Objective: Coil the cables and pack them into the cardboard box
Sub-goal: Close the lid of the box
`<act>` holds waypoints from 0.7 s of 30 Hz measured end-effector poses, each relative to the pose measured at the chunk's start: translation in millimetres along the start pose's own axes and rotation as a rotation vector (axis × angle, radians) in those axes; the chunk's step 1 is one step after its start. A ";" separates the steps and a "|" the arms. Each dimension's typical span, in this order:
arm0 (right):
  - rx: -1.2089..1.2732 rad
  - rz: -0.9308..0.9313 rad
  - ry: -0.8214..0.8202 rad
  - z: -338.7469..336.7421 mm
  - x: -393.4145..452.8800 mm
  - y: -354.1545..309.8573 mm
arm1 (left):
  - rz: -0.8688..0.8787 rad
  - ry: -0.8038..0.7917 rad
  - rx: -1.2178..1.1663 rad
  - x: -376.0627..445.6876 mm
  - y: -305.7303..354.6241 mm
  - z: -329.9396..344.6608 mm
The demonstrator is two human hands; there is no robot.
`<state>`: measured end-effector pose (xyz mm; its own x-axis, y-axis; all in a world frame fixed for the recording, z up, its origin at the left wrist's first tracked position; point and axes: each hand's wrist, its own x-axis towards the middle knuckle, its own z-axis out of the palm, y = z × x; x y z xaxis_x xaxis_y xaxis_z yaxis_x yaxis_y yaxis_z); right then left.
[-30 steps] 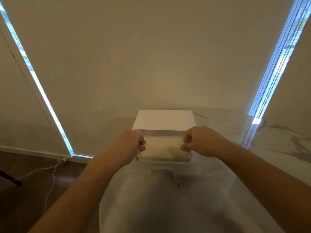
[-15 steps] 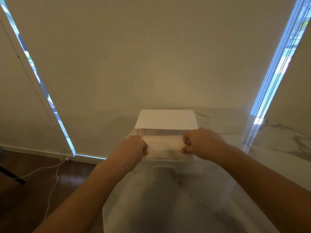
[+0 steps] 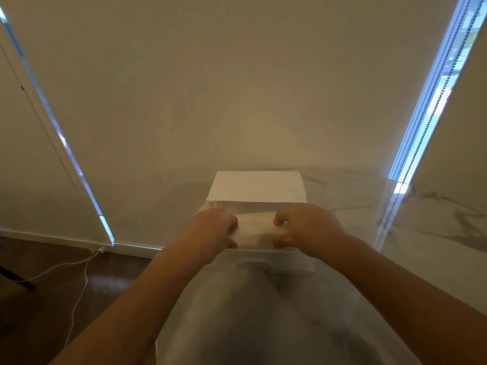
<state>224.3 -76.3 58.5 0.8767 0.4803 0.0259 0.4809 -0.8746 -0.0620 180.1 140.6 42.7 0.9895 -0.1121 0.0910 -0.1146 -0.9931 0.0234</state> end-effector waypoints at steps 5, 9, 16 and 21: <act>0.015 -0.001 0.062 9.8 2.0 2.9 | 0.017 0.014 -0.014 7.5 -6.4 0.2; 0.021 0.006 0.085 15.4 4.2 4.1 | 0.038 0.015 -0.047 11.7 -11.7 1.2; 0.002 0.008 0.137 21.1 0.9 5.3 | 0.033 0.050 -0.058 9.2 -14.0 4.8; -0.014 -0.006 0.144 21.5 -0.6 7.3 | 0.027 0.056 -0.080 4.9 -11.0 4.1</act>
<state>227.1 -81.6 36.6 0.8653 0.4718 0.1695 0.4854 -0.8730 -0.0478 186.5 150.9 38.8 0.9798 -0.1343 0.1484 -0.1499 -0.9837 0.0993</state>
